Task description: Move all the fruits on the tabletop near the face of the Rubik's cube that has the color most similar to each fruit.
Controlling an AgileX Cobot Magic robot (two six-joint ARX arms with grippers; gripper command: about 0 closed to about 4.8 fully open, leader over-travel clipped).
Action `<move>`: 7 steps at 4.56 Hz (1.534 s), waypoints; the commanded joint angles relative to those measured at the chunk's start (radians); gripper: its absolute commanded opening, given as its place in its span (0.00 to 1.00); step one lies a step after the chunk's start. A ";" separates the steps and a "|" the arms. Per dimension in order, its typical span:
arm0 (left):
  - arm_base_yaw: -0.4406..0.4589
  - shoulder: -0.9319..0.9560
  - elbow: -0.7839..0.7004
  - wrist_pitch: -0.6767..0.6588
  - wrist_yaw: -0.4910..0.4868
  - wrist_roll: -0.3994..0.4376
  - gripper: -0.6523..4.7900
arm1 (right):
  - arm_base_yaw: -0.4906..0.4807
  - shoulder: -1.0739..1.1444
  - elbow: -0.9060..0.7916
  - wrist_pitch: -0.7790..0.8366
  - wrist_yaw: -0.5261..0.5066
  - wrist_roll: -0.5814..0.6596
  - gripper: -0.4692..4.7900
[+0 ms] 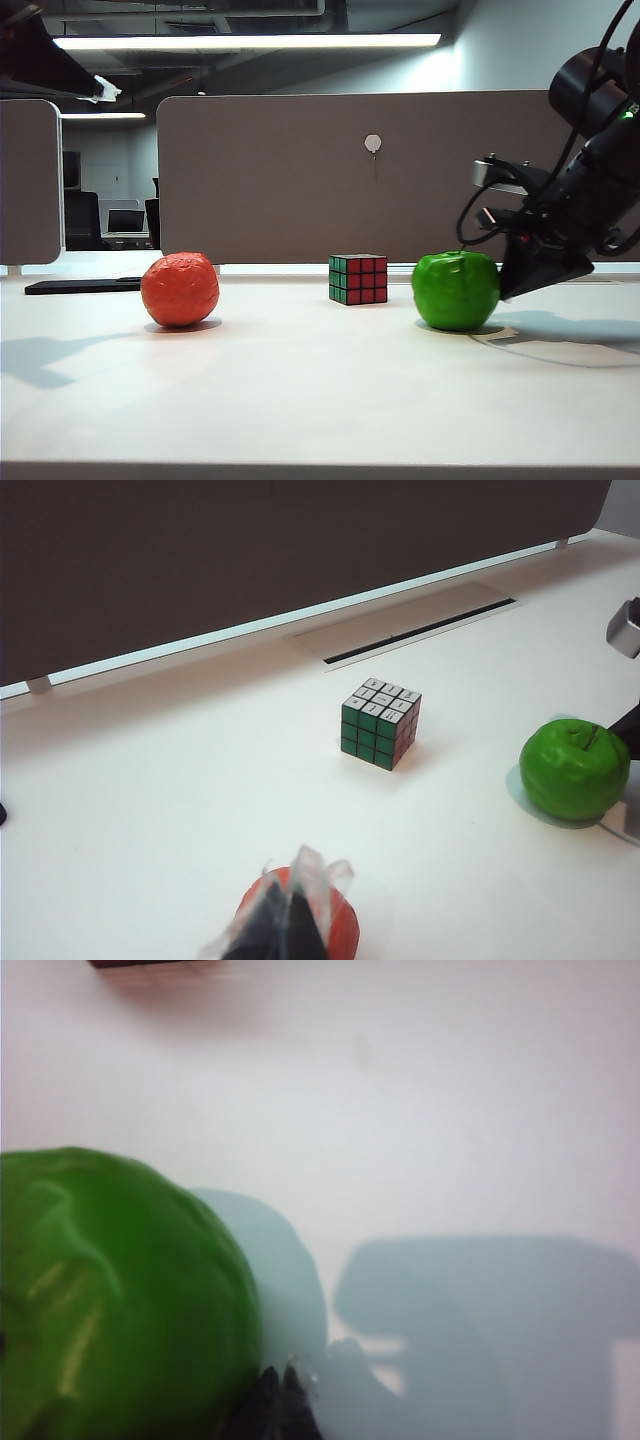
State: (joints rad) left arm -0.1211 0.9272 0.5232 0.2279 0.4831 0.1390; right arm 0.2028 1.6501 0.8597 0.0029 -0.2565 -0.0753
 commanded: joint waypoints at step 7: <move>-0.001 0.000 0.002 -0.019 0.000 0.003 0.11 | 0.320 0.091 0.196 -0.129 0.124 0.056 0.09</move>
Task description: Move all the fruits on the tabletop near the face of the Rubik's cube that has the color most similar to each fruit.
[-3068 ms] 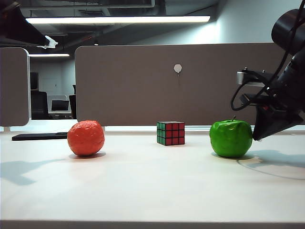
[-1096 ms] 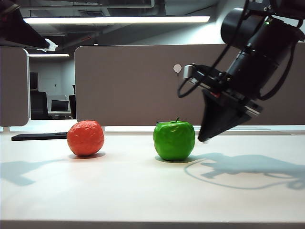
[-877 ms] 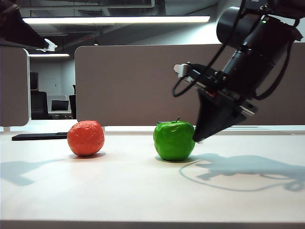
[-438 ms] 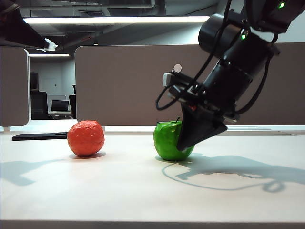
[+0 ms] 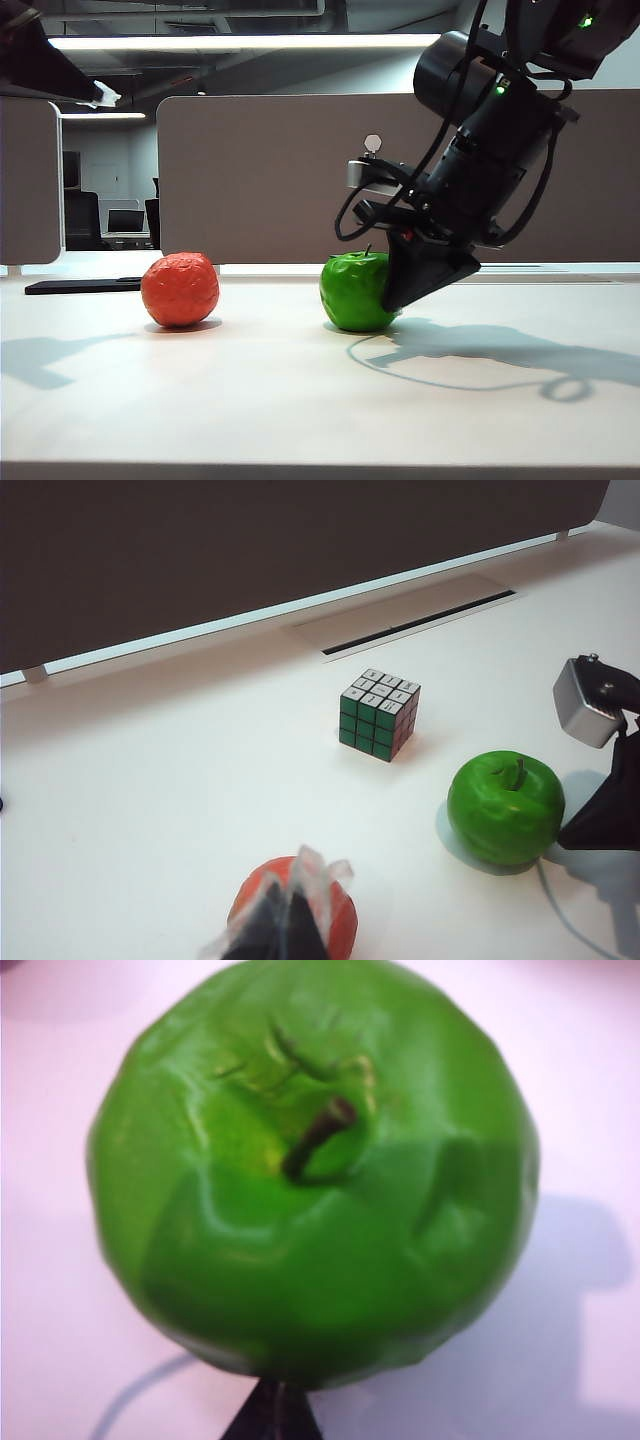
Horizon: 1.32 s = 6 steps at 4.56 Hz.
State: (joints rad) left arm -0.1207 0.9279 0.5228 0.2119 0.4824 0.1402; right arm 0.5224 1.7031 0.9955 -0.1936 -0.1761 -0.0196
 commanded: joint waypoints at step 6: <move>-0.001 -0.001 0.002 -0.031 -0.018 0.010 0.11 | -0.004 0.311 0.385 0.156 -0.166 0.077 0.09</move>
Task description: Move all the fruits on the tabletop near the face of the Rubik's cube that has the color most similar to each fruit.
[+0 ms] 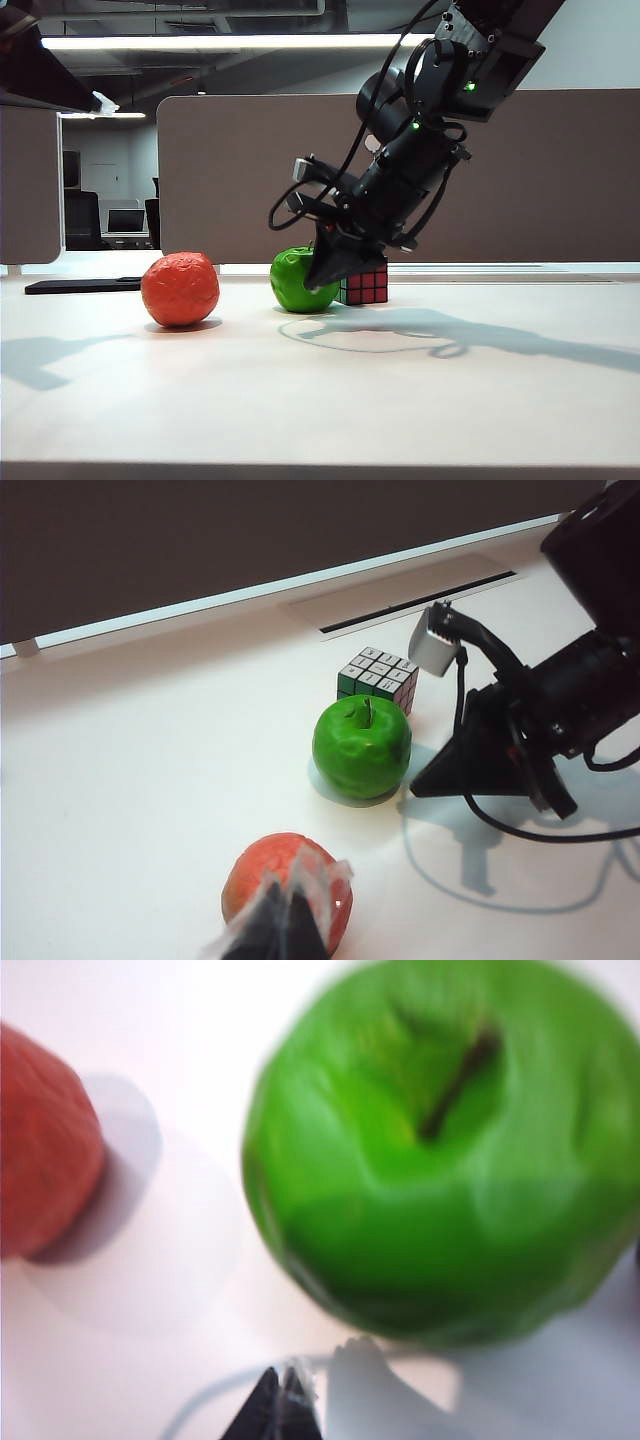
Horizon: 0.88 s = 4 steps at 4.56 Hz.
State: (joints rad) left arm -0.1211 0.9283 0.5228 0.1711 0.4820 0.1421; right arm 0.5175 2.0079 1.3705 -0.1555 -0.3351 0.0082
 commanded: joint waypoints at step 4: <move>0.000 -0.002 0.002 0.010 -0.018 0.008 0.11 | -0.012 0.050 0.010 0.184 0.052 0.051 0.09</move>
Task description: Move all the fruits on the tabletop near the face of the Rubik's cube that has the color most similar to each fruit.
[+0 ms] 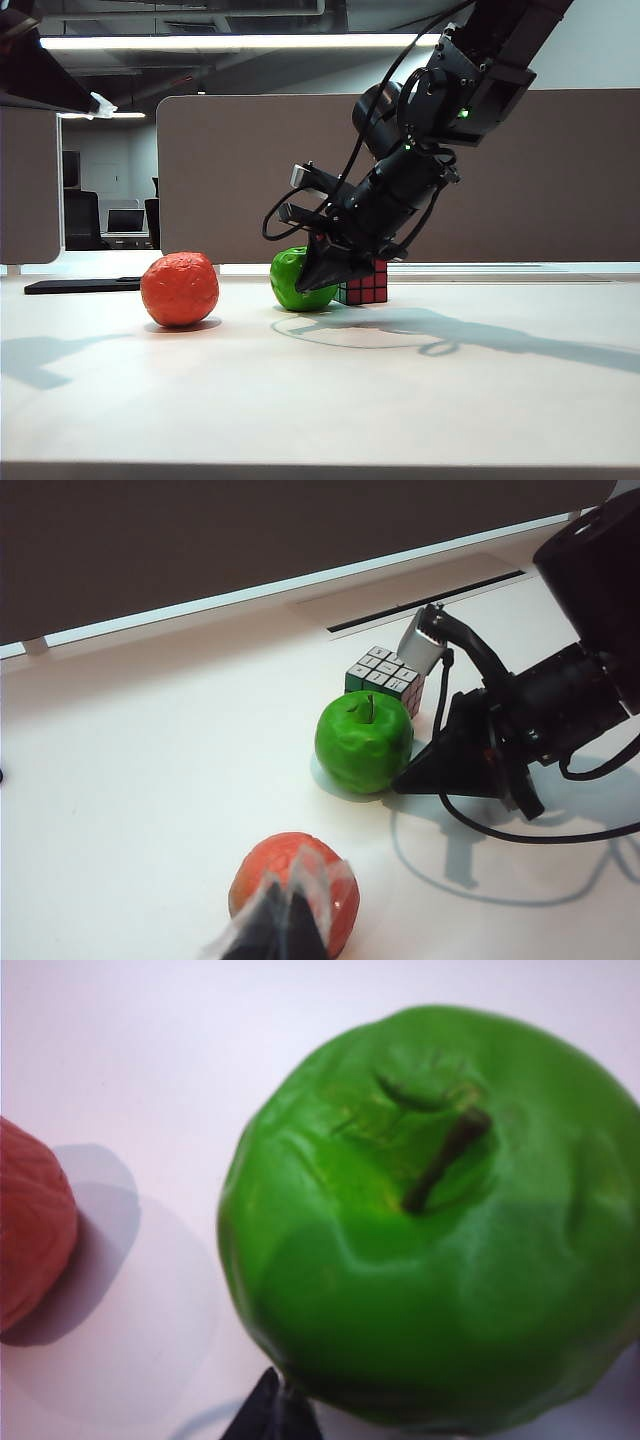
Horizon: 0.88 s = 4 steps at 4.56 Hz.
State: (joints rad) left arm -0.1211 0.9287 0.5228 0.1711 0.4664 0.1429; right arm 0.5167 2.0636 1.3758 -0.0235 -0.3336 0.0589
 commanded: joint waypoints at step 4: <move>-0.001 -0.002 0.002 0.085 0.001 0.002 0.11 | -0.008 -0.352 0.004 -0.254 0.454 -0.175 0.09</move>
State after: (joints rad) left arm -0.1211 0.9283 0.5228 0.2424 0.4667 0.1425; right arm 0.5053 1.7340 1.3758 -0.2420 0.0700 -0.1013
